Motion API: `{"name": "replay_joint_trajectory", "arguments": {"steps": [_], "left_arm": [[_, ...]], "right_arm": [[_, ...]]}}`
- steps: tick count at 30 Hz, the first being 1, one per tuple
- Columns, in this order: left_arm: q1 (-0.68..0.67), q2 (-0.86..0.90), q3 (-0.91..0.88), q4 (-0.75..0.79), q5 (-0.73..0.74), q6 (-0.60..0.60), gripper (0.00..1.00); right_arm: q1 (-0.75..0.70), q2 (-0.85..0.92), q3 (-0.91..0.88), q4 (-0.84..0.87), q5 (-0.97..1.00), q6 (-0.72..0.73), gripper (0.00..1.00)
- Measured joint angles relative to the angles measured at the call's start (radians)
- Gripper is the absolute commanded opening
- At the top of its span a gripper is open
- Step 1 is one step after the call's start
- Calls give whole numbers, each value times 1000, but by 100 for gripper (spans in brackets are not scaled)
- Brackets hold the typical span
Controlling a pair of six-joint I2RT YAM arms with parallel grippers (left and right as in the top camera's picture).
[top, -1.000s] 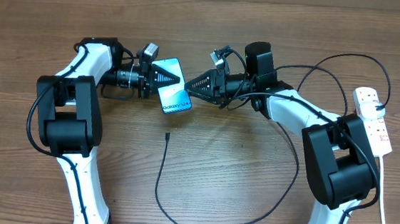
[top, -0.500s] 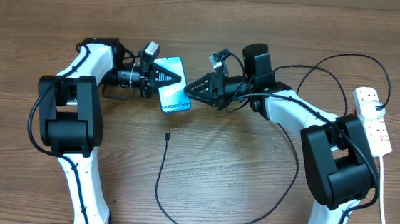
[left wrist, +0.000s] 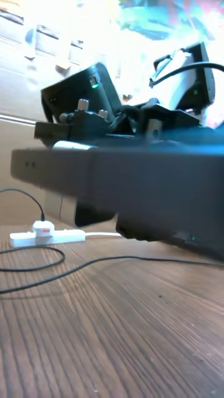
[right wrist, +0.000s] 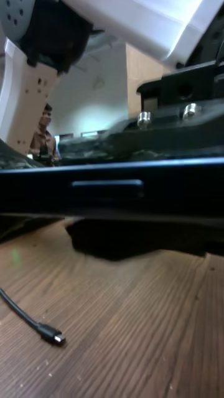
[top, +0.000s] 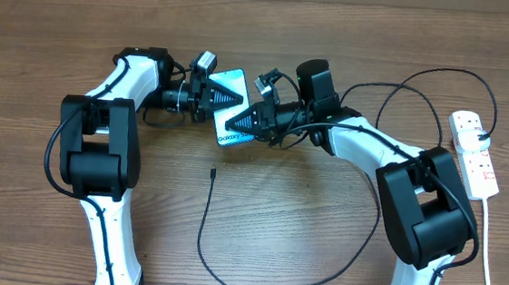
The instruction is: Plug charger to phone and switch on socket
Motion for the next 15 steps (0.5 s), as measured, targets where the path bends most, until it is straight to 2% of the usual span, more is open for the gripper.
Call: {"name": "replay_joint_trajectory", "arguments": {"steps": [6,10,15], "left_arm": [[4,0,0,8,-16,-2,22],[13,0,0,10,-22,0,5],[15,0,0,11,13,3,7]], "right_arm": [[5,0,0,-6,19,-5,4],[7,0,0,-2,21,8,4],[4,-2,2,8,10,39,4]]}}
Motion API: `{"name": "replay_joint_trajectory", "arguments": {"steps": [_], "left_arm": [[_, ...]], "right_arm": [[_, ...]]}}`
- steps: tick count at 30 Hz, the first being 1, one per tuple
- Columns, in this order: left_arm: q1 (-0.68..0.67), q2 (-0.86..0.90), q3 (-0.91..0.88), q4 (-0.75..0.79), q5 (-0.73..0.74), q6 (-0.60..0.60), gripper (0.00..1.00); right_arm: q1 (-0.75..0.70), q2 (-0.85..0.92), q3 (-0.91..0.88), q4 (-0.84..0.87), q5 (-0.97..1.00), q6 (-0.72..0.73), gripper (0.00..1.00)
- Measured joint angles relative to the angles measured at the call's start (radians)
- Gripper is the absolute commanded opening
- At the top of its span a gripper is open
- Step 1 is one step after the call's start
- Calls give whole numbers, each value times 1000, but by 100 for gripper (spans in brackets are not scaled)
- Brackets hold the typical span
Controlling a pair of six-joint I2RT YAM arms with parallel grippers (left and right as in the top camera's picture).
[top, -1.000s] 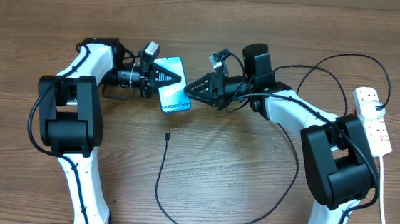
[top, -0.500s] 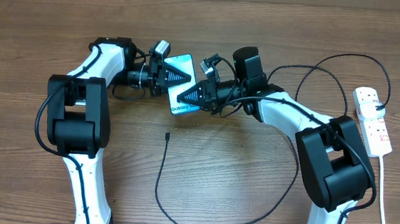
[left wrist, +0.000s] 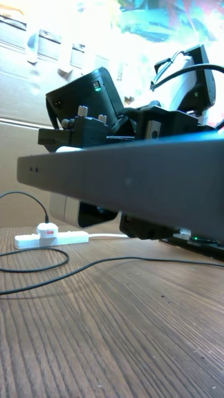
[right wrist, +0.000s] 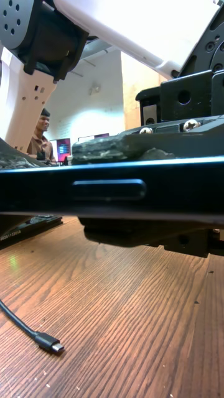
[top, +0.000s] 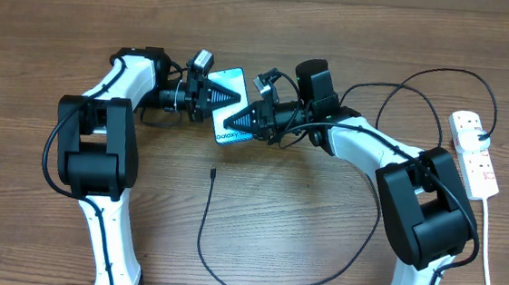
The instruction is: Plug charger to phone and switch on socket
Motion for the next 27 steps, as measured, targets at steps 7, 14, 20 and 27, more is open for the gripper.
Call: {"name": "replay_joint_trajectory", "arguments": {"steps": [7,14,20,27], "left_arm": [[0,0,-1,-7,1,-11,9],[0,0,-1,-8,8,-31,9],[8,0,-1,-8,28,-32,4],[13,0,-1,0,6,-26,4]], "right_arm": [[2,-9,3,-16,11,46,4],[6,-15,4,-14,18,100,4],[19,-21,7,-11,44,118,4],[37,-22,6,-50,115,152,61]]}}
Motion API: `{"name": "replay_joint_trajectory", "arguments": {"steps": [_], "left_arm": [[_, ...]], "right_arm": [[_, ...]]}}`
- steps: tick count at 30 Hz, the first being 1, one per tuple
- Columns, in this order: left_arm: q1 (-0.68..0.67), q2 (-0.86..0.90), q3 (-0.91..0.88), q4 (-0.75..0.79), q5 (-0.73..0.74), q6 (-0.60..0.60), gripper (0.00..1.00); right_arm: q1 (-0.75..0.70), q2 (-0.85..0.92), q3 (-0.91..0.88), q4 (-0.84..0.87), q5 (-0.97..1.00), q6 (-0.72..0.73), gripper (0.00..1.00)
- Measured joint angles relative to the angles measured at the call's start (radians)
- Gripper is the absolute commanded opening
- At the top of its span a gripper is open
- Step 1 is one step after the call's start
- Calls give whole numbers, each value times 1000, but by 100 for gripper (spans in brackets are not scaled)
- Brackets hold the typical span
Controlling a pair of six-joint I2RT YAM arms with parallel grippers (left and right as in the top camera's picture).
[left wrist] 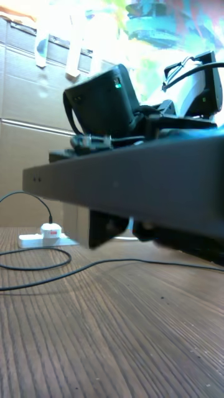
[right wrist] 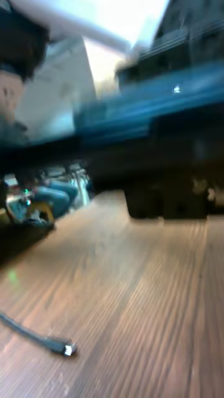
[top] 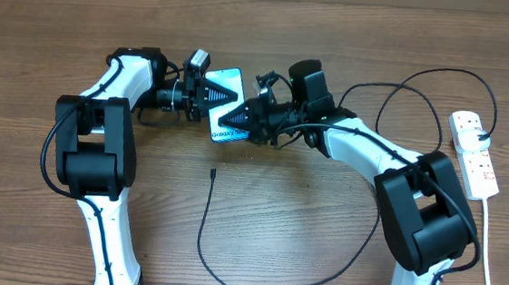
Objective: Plug charger to phone and switch on socket
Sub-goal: 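Release the phone with the right gripper and lower it with the left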
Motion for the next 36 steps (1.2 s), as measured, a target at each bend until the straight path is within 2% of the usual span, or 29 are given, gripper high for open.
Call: {"name": "replay_joint_trajectory", "arguments": {"steps": [3,8,14,19,22,23,24,28,30,31,33,36], "left_arm": [[0,0,0,0,-13,0,4],[0,0,0,3,-106,-1,4],[12,0,0,2,-243,-65,4],[50,0,0,10,-401,-204,4],[68,0,0,19,-503,-286,4],[74,0,0,23,-533,-309,4],[80,0,0,24,-561,-330,4],[95,0,0,23,-615,-374,4],[106,0,0,19,-626,-384,4],[112,0,0,13,-628,-385,4],[126,0,0,0,-623,-382,4],[157,0,0,-18,-606,-373,4]], "right_arm": [[5,0,-3,-48,37,-2,70],[3,-17,-1,-201,116,-32,74],[-3,-116,92,-607,323,-204,75],[5,-176,290,-958,526,-367,74],[44,-199,334,-1058,657,-410,79],[71,-203,335,-1082,702,-418,86],[97,-202,335,-1096,738,-422,100],[218,-189,328,-1032,832,-455,100],[275,-189,317,-958,854,-468,76],[306,-189,306,-907,863,-465,59],[337,-188,291,-861,873,-465,50],[375,-185,270,-832,914,-417,45]]}}
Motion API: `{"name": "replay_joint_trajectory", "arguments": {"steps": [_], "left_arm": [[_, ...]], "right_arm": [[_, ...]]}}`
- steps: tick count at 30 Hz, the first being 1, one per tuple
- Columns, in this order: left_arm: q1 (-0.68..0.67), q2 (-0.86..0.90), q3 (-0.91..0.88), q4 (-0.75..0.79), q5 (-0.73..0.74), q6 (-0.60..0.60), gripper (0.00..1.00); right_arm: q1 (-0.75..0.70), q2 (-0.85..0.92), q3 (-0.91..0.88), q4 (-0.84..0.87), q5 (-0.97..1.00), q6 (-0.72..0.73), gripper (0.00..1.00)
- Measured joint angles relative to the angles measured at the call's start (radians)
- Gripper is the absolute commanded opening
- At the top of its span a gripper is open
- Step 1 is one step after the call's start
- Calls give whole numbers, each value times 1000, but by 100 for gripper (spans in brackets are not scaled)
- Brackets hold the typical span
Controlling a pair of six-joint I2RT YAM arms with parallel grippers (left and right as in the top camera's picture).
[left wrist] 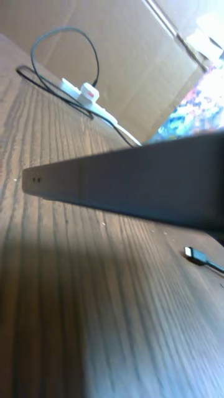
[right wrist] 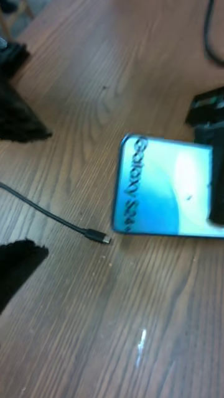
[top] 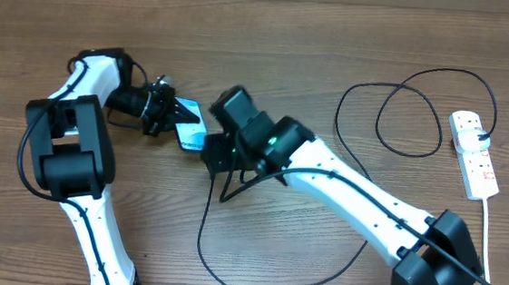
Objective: Plug charger to phone and switch on socket
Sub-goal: 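Release the phone with the right gripper and lower it with the left, then move the right gripper down over the black cable plug on the table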
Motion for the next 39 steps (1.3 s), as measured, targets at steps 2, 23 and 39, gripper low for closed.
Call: {"name": "replay_joint_trajectory", "arguments": {"steps": [2,23,39], "left_arm": [[25,0,0,-7,5,8,4],[77,0,0,-46,12,62,4],[77,0,0,-48,12,63,4]], "right_arm": [[21,6,-8,0,43,31,41],[134,307,-13,78,240,124,31],[132,317,-13,105,309,125,17]]}}
